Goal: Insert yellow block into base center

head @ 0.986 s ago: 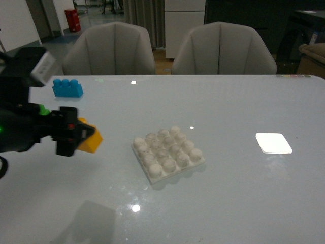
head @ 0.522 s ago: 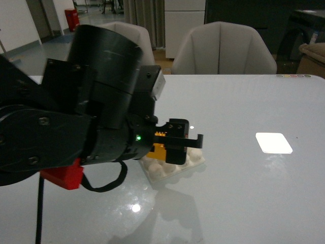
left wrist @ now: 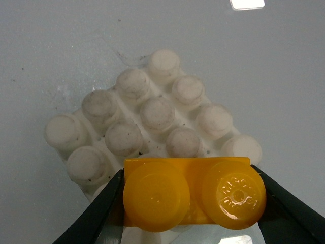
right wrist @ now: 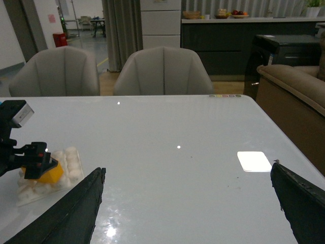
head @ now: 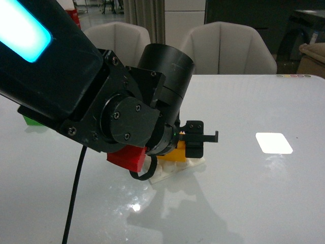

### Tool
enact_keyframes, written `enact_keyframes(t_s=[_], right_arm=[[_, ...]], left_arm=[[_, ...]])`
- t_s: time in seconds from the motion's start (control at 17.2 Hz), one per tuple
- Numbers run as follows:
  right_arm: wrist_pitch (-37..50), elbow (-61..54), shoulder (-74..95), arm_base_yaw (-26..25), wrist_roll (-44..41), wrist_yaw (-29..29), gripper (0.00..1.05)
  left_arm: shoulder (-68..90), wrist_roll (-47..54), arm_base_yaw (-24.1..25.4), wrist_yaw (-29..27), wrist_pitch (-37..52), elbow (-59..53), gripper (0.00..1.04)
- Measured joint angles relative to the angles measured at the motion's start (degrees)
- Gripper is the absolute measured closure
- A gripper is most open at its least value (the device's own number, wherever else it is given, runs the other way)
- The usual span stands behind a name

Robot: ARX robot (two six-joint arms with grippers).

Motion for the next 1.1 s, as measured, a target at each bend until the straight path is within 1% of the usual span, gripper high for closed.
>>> enact_keyframes(t_s=[0.12,0.17,0.35,0.64,0.87,1.1], right_arm=[[-0.02,0.00,0.00,0.00,0.00,0.00,0.06],[0.00,0.00,0.00,0.00,0.00,0.00,0.06],[0.00,0.00,0.00,0.00,0.00,0.00,0.06],[0.00,0.00,0.00,0.00,0.00,0.00,0.06],[0.00,0.00,0.00,0.00,0.00,0.00,0.06],[0.00,0.00,0.00,0.00,0.00,0.00,0.06]], left_arm=[[1.66,-0.83,-0.24,-1.84,-2.05,2.69,0.42],[2.43,-2.25,-0.24,-2.12,-4.46,4.79,0.42],[4.09,-5.86,-0.04,-5.03,-7.72,8.35,0.42],[4.79,-13.51,0.57,-6.71,-11.15,10.34,0.42],[5.14,-17.05,0.00,-7.34,-13.53,11.76,0.42],[6.14,-19.52,-0.98,-10.38,-15.78,13.64,0.42]])
